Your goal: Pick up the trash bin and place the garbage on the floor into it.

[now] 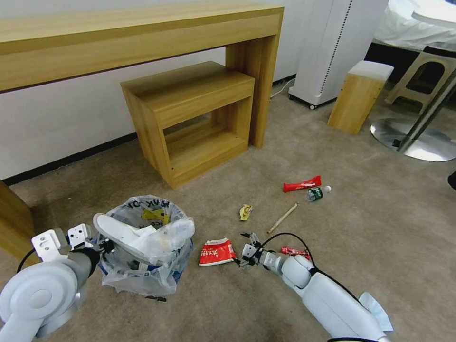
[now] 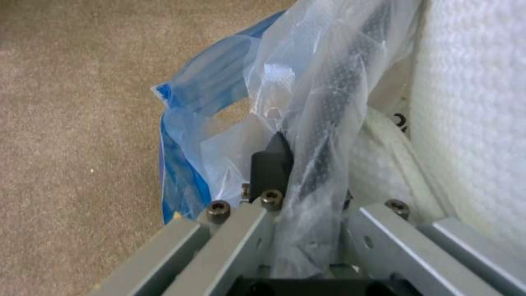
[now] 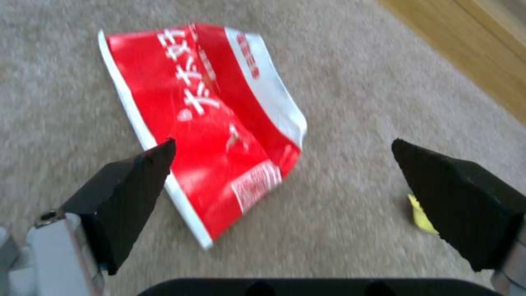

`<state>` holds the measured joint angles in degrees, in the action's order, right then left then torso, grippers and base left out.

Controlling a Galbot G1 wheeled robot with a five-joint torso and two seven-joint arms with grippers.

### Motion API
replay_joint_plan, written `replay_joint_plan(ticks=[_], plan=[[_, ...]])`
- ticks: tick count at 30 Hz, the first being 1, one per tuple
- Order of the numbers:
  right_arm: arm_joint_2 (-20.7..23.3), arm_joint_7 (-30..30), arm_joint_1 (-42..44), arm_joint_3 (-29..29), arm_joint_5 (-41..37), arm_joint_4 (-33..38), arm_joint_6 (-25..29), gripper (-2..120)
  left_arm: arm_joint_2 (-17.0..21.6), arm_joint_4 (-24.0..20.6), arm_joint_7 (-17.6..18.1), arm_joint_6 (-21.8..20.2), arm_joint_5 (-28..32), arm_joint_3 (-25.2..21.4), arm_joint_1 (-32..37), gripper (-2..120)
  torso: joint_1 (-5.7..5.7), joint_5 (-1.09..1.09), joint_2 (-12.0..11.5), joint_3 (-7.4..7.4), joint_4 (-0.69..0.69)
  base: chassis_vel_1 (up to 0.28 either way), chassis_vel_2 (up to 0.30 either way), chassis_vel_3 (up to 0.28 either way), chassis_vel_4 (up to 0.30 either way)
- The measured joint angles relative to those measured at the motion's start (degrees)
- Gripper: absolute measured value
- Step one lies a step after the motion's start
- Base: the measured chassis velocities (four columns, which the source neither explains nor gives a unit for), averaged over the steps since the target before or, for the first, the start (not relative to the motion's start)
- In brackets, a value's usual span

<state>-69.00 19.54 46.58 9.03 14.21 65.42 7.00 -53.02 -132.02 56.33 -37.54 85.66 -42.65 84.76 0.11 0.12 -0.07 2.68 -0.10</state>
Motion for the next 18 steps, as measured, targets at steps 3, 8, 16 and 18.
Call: replay_joint_plan(ticks=[3,8,16,18], plan=[[-1.0,0.2,-0.4,0.2,0.4,-1.0,0.4,100,0.0,0.0,-0.1,0.0,-0.1,0.0,0.0,0,0.0,0.0,0.0,0.0,0.01,0.0,0.0,0.0,0.0],[-2.4,-0.5,-1.3,0.4,0.9,-3.4,1.2,100,0.4,0.1,-0.3,0.0,-0.1,0.0,-0.1,0,0.0,0.0,0.0,0.0,0.0,0.0,0.0,0.0,0.0],[-3.6,-0.4,-4.1,0.1,-2.9,-7.0,3.7,100,0.6,0.4,-0.5,0.0,-0.2,-0.1,-0.2,0,0.0,0.0,0.0,0.0,0.0,0.0,0.0,0.0,0.0],[-4.1,2.5,-5.3,0.3,-6.7,-8.8,4.3,100,0.6,0.4,-0.5,0.0,-0.3,0.1,-0.3,0,0.0,0.0,0.0,0.0,0.01,0.0,0.0,0.0,0.0]])
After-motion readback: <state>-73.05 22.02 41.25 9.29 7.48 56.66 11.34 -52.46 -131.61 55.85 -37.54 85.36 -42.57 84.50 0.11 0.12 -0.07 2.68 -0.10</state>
